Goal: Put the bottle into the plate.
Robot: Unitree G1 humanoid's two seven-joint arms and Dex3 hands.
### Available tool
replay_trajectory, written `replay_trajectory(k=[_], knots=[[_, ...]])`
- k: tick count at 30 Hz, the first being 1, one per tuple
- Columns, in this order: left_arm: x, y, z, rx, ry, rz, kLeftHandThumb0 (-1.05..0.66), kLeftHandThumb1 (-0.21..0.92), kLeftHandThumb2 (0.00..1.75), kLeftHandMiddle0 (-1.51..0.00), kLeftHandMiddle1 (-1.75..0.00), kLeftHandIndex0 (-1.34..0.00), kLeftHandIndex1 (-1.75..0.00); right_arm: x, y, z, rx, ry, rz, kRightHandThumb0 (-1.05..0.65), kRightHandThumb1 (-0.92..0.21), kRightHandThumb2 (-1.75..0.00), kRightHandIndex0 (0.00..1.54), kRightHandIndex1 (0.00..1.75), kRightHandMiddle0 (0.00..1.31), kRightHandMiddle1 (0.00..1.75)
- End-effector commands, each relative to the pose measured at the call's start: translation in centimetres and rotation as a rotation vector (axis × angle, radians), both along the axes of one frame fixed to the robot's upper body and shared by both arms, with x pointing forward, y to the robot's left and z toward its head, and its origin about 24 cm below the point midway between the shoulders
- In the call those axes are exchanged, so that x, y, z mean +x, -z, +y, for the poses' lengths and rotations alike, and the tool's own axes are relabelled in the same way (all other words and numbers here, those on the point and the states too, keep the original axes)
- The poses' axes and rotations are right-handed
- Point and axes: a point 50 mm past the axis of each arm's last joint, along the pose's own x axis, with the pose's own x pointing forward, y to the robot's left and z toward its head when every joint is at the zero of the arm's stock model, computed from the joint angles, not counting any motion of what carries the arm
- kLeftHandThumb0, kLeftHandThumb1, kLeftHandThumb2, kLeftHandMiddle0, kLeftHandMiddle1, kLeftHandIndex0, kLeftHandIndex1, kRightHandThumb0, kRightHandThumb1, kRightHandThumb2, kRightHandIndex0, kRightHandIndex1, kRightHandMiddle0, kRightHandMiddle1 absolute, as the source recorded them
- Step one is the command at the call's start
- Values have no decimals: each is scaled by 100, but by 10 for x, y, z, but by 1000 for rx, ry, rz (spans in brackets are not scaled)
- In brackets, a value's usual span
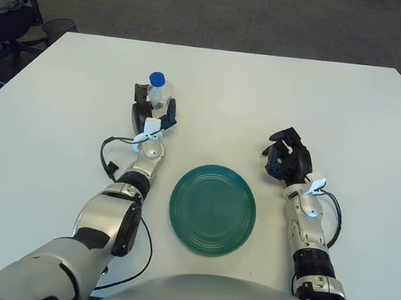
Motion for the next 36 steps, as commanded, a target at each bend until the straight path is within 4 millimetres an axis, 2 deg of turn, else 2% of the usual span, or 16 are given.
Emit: replay_trajectory(k=[1, 20, 24, 28, 31, 36], knots=[[6, -10, -1, -12, 15, -44, -46, 34, 128, -113, -175, -58, -175, -12, 21, 1, 17, -1, 119, -1, -46, -108, 52, 167, 42, 159], [6, -17, 0, -5, 37, -112, -46, 33, 129, -115, -175, -59, -175, -13, 21, 1, 17, 3, 117, -1, -46, -108, 52, 166, 42, 160], [13, -40, 2, 29, 69, -214, -46, 33, 129, -116, -175, -59, -175, -13, 21, 1, 17, 0, 114, -1, -45, -108, 52, 168, 43, 158], [12, -58, 0, 73, 127, -313, -46, 33, 129, -116, -175, -59, -175, -13, 22, 1, 17, -1, 115, -1, -45, -110, 51, 170, 43, 158], [1, -78, 0, 168, 220, -416, -46, 33, 129, -117, -175, -59, -175, -13, 22, 1, 18, -1, 116, -1, -44, -110, 51, 171, 44, 157], [-22, -99, -8, 275, 354, -512, -46, 34, 129, -117, -175, -59, -175, -12, 23, 1, 22, -2, 118, -1, -44, -111, 50, 173, 44, 157]])
